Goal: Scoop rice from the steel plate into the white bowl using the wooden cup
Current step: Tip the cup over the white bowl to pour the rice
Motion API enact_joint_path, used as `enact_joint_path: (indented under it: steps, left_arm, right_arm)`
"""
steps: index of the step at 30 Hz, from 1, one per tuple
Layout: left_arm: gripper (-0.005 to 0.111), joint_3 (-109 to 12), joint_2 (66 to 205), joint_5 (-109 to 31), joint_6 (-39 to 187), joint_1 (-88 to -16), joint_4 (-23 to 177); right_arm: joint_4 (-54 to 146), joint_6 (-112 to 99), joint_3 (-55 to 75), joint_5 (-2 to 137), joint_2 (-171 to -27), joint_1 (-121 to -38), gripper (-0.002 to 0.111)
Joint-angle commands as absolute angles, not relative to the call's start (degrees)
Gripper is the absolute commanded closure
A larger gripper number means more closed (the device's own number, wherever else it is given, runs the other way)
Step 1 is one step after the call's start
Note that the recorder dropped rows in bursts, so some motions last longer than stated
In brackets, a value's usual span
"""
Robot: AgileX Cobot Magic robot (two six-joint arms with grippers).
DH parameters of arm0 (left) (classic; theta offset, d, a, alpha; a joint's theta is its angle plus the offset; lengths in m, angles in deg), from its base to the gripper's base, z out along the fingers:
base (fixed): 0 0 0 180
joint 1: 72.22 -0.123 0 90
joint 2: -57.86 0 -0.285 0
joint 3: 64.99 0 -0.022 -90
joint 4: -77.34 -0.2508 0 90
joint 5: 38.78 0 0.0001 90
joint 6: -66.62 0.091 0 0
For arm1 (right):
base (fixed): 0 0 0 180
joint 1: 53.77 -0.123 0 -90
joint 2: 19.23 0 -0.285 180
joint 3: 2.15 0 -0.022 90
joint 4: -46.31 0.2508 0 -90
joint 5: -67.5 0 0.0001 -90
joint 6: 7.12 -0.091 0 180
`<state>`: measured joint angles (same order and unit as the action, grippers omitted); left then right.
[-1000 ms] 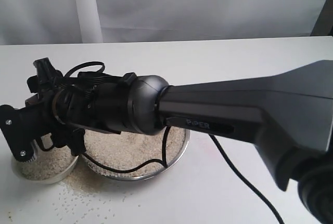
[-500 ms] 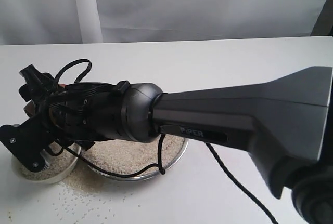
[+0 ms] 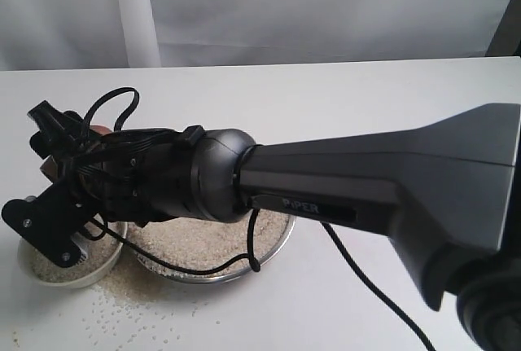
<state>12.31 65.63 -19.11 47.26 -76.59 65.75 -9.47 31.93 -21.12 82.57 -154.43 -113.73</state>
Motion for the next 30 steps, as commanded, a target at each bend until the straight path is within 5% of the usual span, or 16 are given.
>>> enact_joint_path:
  steps: [1, 30]
  left_arm:
    - [0.107, 12.2, 65.6, -19.5, 47.2, -76.2, 66.1]
    - [0.107, 12.2, 65.6, -19.5, 47.2, -76.2, 66.1]
  right_arm:
    - [-11.6, 32.2, -21.7, 82.4, -154.3, -113.8, 0.108]
    - [-19.6, 35.1, -21.7, 83.1, -154.3, -115.0, 0.108]
